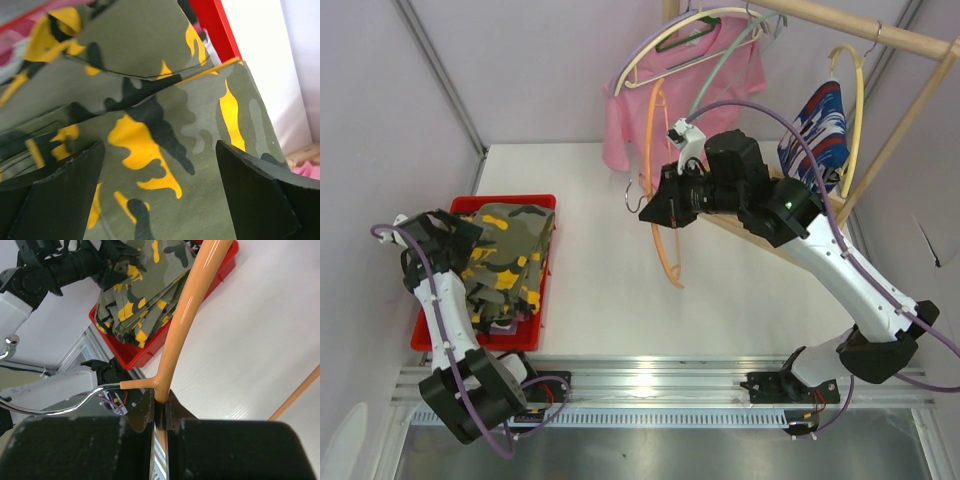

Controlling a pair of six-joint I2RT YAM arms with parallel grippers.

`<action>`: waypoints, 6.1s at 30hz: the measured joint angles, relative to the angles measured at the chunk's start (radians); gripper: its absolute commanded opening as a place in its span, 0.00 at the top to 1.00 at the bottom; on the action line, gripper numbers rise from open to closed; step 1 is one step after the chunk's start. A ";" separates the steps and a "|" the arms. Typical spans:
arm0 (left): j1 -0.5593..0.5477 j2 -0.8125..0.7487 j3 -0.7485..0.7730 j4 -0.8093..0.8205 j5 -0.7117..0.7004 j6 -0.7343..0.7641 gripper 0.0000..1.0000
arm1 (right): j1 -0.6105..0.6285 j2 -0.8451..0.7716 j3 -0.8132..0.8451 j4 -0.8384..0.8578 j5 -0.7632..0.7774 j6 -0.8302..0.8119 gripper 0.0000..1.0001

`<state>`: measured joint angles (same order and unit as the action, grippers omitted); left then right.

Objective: Remove the trousers from the hanger
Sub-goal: Place the trousers into the basket, then pass the hanger from the right arm to the left

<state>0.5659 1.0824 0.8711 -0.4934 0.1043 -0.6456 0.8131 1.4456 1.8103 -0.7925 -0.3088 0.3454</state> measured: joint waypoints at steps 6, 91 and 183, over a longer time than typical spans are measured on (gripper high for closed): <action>0.015 -0.056 0.005 -0.047 -0.059 0.003 0.01 | -0.028 -0.037 -0.047 0.012 0.028 0.007 1.00; -0.220 -0.157 0.074 -0.031 -0.005 0.026 1.00 | -0.140 0.042 -0.014 -0.003 -0.073 0.012 1.00; -1.455 0.071 0.433 0.201 -0.248 0.509 0.15 | -0.256 0.132 0.075 0.416 -0.056 0.427 1.00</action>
<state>-0.8894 1.1538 1.3045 -0.2928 -0.1432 -0.1371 0.5568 1.5780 1.8854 -0.3767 -0.3653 0.7727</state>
